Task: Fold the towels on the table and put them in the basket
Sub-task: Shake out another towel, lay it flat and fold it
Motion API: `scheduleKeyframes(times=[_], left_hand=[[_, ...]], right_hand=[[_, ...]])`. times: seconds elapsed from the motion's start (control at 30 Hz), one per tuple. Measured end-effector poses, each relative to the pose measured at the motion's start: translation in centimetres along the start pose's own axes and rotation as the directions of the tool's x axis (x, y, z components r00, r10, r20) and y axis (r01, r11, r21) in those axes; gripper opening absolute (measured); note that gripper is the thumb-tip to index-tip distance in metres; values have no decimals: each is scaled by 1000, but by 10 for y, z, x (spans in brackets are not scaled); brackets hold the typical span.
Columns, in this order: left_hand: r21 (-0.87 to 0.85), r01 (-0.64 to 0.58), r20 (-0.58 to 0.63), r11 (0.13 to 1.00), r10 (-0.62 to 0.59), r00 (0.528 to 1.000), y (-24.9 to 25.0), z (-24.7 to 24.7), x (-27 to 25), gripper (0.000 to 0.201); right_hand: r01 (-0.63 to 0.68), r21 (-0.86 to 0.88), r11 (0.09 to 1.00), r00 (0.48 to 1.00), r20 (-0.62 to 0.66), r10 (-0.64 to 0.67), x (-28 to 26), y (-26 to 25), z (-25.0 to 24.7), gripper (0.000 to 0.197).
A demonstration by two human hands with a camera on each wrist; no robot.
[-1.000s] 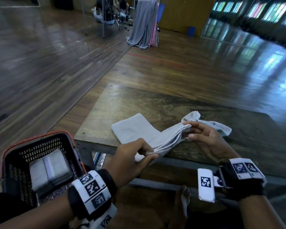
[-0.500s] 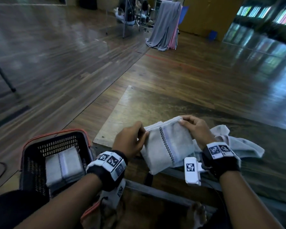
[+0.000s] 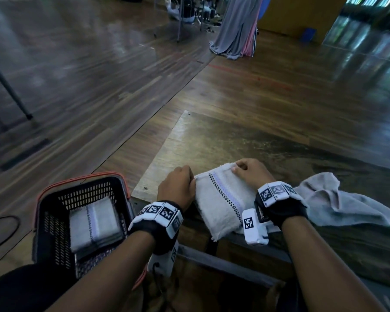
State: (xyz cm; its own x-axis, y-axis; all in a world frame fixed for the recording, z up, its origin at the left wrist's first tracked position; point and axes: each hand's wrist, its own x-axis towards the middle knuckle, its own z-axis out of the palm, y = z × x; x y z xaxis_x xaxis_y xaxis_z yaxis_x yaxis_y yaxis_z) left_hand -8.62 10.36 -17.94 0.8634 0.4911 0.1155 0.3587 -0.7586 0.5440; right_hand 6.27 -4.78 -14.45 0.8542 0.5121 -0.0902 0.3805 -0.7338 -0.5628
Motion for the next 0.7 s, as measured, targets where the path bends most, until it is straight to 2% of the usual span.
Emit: scheduleKeyframes(times=[0.17, 0.23, 0.37, 0.5, 0.7], left_hand=[[120, -69, 152, 990, 50, 987, 1, -11, 18, 20], [189, -125, 227, 974, 80, 970, 2, -17, 27, 18], [219, -227, 352, 949, 141, 925, 3, -25, 39, 14], [259, -258, 375, 931, 150, 915, 5, -26, 43, 14], [214, -191, 343, 958, 109, 933, 1, -27, 46, 11]], right_hand=[[-58, 64, 996, 996, 78, 53, -14, 5, -8, 25], [-62, 107, 992, 991, 122, 49, -22, 10, -11, 22], [-87, 243, 966, 984, 172, 46, -39, 20, -14, 12], [-85, 290, 953, 985, 169, 37, -42, 24, -12, 11], [-141, 232, 962, 986, 125, 114, -31, 20, -2, 17]])
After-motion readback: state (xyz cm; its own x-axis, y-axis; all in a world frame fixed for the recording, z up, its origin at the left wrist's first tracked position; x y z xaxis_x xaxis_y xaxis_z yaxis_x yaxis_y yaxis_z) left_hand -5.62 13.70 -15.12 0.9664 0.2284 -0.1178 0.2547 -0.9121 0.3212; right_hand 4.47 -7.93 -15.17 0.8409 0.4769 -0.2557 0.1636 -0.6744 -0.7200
